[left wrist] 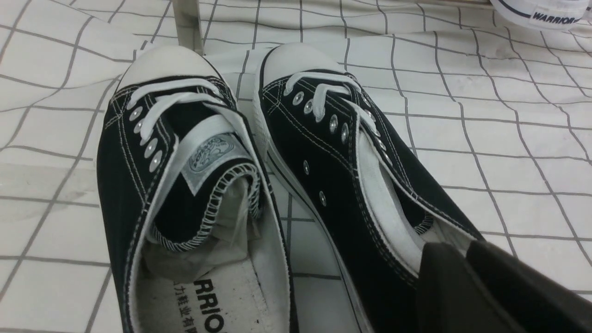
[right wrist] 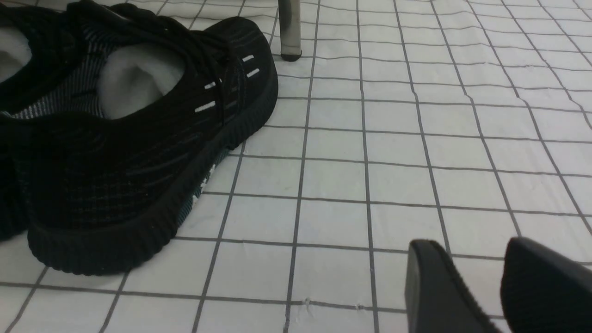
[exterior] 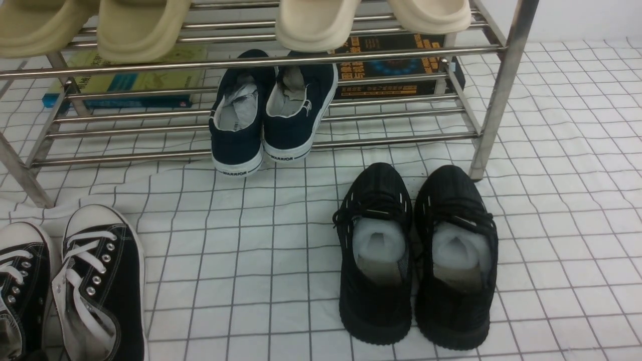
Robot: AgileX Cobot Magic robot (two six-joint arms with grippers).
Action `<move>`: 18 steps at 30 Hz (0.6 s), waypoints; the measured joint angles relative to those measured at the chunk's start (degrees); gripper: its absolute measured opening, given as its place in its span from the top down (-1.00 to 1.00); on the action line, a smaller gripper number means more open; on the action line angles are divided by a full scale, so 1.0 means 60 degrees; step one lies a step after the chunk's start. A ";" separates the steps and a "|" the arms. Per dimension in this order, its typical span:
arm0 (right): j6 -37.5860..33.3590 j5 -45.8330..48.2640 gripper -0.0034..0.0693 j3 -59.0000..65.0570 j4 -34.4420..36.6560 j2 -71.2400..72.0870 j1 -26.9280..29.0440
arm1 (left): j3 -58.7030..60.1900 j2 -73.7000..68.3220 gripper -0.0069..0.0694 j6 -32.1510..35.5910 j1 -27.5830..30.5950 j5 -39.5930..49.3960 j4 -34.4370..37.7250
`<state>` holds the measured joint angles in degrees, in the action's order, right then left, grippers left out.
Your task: Take the shoes off the shelf with your hand from the white checkered tablecloth.
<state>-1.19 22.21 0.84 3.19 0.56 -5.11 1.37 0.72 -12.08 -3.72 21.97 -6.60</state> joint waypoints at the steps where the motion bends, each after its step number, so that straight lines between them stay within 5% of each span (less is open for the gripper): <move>1: 0.0000 0.0000 0.25 0.0000 0.0000 0.0000 0.0000 | 0.0000 0.0000 0.58 0.0000 0.0000 0.0000 0.0000; 18: 0.0000 0.0000 0.25 0.0000 0.0000 0.0000 0.0000 | 0.0000 0.0000 0.53 0.0000 0.0000 0.0000 0.0000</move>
<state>-1.19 22.21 0.84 3.19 0.56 -5.11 1.37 0.72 -12.08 -3.72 21.97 -6.60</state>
